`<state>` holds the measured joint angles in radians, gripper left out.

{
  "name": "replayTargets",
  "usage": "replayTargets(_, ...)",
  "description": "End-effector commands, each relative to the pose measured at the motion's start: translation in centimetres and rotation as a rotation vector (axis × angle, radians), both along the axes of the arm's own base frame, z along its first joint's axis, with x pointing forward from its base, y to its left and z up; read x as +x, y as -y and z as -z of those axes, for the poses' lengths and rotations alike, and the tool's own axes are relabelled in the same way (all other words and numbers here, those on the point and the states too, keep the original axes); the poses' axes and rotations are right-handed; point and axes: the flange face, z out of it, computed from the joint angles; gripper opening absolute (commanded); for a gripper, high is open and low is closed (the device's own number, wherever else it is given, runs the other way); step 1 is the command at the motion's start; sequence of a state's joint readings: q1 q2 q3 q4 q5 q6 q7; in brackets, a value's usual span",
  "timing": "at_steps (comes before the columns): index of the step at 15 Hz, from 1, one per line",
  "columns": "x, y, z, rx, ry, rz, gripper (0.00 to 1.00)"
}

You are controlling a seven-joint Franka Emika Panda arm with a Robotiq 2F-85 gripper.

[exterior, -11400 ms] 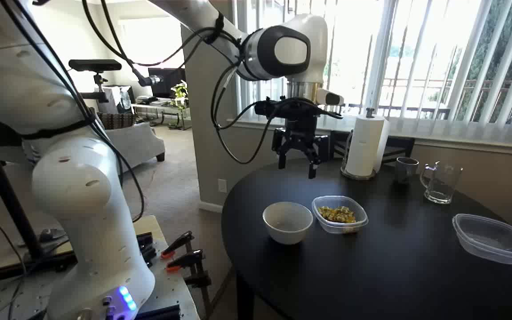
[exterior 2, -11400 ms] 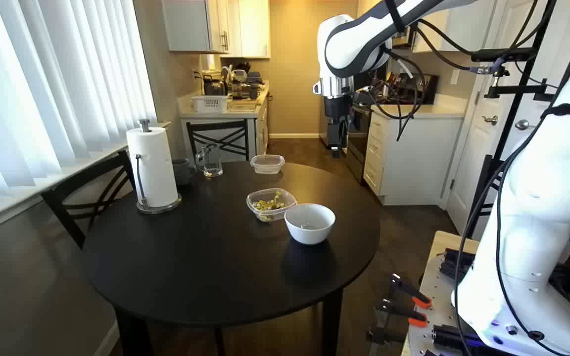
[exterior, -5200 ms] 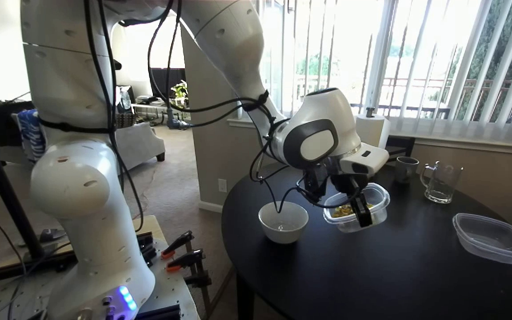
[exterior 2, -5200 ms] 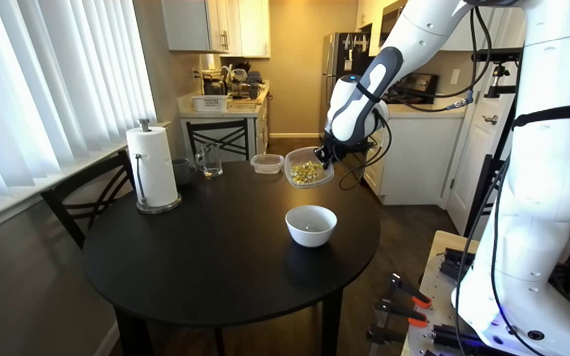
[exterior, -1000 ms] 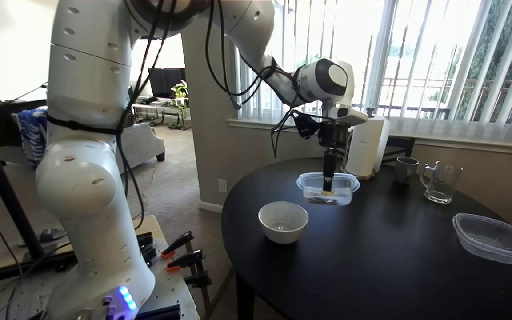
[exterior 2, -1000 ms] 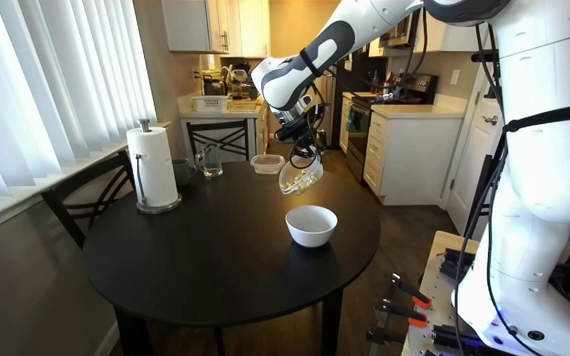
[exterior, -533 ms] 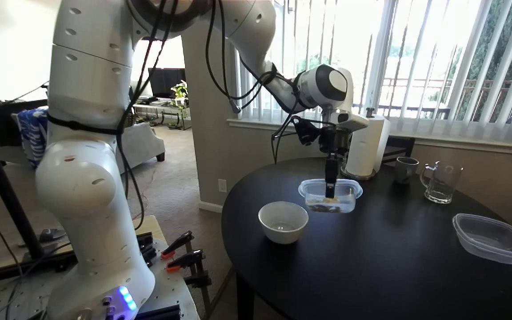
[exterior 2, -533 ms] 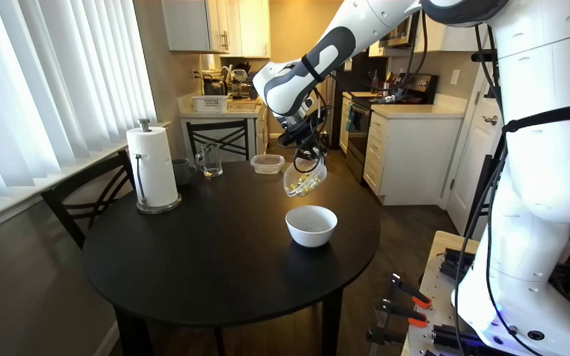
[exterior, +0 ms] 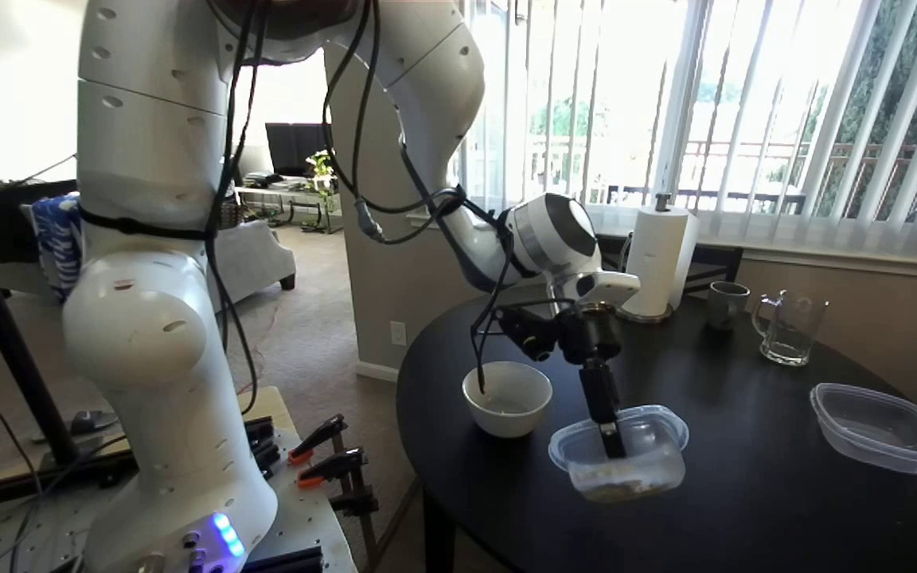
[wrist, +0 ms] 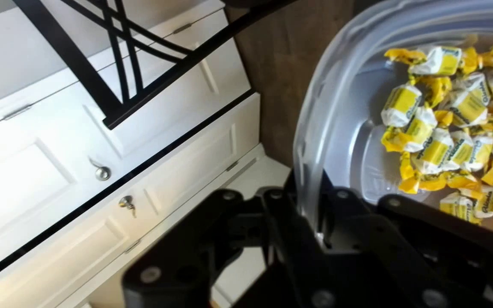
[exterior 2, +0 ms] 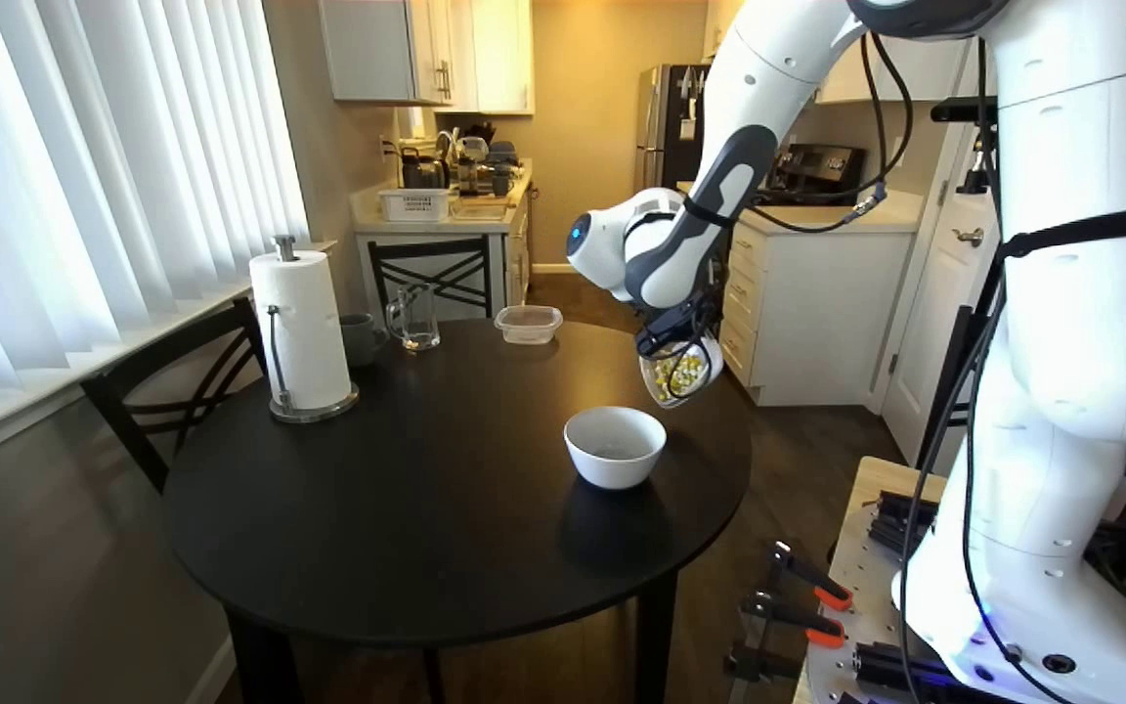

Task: Transfer the candy to the white bowl

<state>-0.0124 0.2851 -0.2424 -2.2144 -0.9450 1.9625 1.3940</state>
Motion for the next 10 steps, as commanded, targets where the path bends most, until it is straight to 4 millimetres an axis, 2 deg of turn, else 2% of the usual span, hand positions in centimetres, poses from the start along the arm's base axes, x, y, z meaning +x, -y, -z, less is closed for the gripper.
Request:
replayTargets(1,-4.9,0.1,-0.3,-0.132,0.052,-0.019,0.01)
replayTargets(5,-7.5,-0.5,-0.5,-0.173,0.063,-0.039,0.01)
replayTargets(10,-9.1,-1.8,-2.9,-0.131,0.108,-0.038,0.01)
